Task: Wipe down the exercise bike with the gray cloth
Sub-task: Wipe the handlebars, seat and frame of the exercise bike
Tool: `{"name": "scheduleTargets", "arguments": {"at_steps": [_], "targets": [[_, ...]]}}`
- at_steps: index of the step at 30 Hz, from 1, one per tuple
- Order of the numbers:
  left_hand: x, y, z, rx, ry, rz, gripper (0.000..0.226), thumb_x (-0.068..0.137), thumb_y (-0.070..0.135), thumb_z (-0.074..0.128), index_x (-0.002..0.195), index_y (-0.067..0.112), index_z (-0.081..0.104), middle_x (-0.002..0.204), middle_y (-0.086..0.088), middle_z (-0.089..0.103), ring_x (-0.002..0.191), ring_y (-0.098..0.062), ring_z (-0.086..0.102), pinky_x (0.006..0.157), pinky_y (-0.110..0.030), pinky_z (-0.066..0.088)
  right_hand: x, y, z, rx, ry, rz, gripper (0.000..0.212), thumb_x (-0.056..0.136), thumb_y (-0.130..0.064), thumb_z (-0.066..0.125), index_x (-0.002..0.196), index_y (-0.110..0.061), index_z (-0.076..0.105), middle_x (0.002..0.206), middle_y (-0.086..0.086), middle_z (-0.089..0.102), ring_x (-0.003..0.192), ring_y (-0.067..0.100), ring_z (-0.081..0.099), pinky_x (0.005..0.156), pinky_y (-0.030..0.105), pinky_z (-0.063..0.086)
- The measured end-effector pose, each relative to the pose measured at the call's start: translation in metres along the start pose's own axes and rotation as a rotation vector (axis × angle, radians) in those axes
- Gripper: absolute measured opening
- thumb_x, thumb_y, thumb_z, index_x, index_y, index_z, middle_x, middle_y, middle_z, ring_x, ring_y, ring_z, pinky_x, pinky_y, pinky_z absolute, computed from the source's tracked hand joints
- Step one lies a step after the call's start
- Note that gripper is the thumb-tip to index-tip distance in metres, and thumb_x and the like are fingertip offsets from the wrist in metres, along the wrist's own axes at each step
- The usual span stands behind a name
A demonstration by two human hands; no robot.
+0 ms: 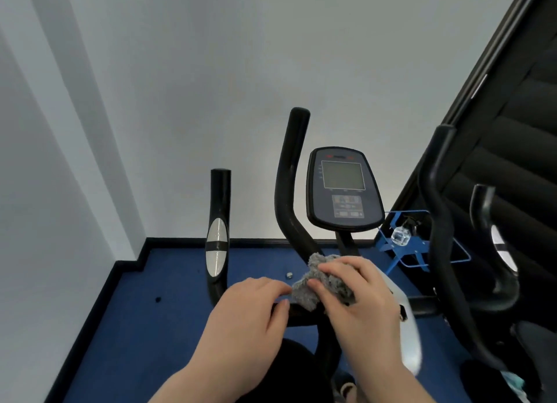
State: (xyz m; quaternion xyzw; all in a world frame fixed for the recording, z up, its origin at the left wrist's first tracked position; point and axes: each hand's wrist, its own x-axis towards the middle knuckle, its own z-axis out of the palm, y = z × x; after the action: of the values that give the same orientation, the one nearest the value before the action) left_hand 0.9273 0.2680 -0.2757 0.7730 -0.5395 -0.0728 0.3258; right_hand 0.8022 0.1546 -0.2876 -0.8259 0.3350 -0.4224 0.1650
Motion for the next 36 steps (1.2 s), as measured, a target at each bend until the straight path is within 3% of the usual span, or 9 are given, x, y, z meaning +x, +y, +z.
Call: {"name": "scheduleTargets", "arguments": {"at_steps": [4,9,11,14,20,26,32,34,36], "targets": [[0.018,-0.006,-0.026,0.035,0.214,0.085,0.026,0.088,0.032,0.044,0.107,0.032,0.063,0.105,0.022,0.061,0.103,0.002,0.05,0.09,-0.011,0.03,0.037,-0.012,0.019,-0.004,0.048,-0.101,0.021,0.069,-0.016,0.083,0.085,-0.022,0.071,0.092,-0.009,0.061,0.081,0.006,0.059,0.067,0.022,0.049],[0.079,-0.025,-0.064,0.11,0.425,0.116,0.032,0.09,0.017,0.048,0.12,0.017,0.059,0.132,0.002,0.053,0.126,-0.017,0.044,0.108,-0.033,0.03,0.091,-0.043,0.046,0.123,-0.061,-0.091,0.014,0.075,-0.016,0.078,0.086,-0.018,0.07,0.092,-0.005,0.061,0.082,0.011,0.06,0.074,0.02,0.049],[0.1,-0.036,-0.072,0.125,0.374,0.077,0.038,0.092,0.017,0.047,0.129,0.015,0.052,0.142,0.0,0.045,0.134,-0.018,0.036,0.113,-0.038,0.027,0.087,-0.036,0.039,0.11,-0.105,-0.049,0.015,0.074,-0.022,0.079,0.086,-0.023,0.069,0.092,-0.01,0.059,0.081,0.004,0.057,0.074,0.009,0.043],[0.114,-0.05,-0.07,0.089,0.257,0.005,0.042,0.097,0.027,0.04,0.137,0.017,0.045,0.146,0.001,0.041,0.136,-0.015,0.032,0.115,-0.035,0.023,0.063,-0.02,0.02,0.058,-0.111,-0.024,0.021,0.07,-0.022,0.082,0.084,-0.029,0.068,0.091,-0.018,0.059,0.083,-0.001,0.057,0.076,0.006,0.042],[0.118,-0.058,-0.064,0.071,0.339,0.06,0.031,0.095,0.027,0.044,0.118,0.015,0.061,0.118,0.003,0.059,0.114,-0.011,0.046,0.096,-0.019,0.028,0.092,-0.029,0.046,0.097,-0.055,0.004,0.023,0.067,-0.019,0.084,0.078,-0.032,0.068,0.087,-0.02,0.06,0.086,-0.005,0.057,0.074,0.005,0.042],[0.117,-0.058,-0.068,-0.003,0.355,0.053,0.029,0.095,0.026,0.043,0.113,0.018,0.064,0.112,0.008,0.061,0.111,-0.005,0.047,0.09,-0.017,0.032,0.139,-0.036,0.073,0.123,0.108,0.018,0.013,0.072,-0.022,0.08,0.079,-0.026,0.069,0.089,-0.015,0.059,0.08,-0.002,0.053,0.073,0.0,0.036],[0.119,-0.06,-0.073,-0.019,0.329,0.031,0.029,0.095,0.028,0.042,0.113,0.022,0.063,0.113,0.01,0.06,0.112,-0.002,0.047,0.086,-0.017,0.032,0.172,-0.048,0.027,0.327,0.405,0.111,0.015,0.076,-0.028,0.076,0.081,-0.035,0.064,0.087,-0.011,0.064,0.08,0.0,0.059,0.074,0.019,0.049],[0.118,-0.058,-0.072,-0.009,0.347,0.027,0.028,0.095,0.028,0.043,0.112,0.022,0.063,0.112,0.01,0.06,0.111,-0.003,0.048,0.084,-0.016,0.031,0.2,-0.064,0.01,0.337,0.294,-0.042,0.014,0.078,-0.023,0.074,0.087,-0.031,0.067,0.093,-0.009,0.063,0.087,0.0,0.058,0.078,0.015,0.045],[0.117,-0.057,-0.072,-0.011,0.355,0.024,0.027,0.094,0.028,0.043,0.112,0.022,0.063,0.112,0.01,0.059,0.112,-0.003,0.048,0.084,-0.017,0.032,0.221,-0.078,0.009,0.208,0.042,-0.194,0.016,0.078,-0.016,0.072,0.091,-0.027,0.071,0.098,-0.009,0.059,0.093,0.001,0.055,0.081,0.014,0.042]]}}
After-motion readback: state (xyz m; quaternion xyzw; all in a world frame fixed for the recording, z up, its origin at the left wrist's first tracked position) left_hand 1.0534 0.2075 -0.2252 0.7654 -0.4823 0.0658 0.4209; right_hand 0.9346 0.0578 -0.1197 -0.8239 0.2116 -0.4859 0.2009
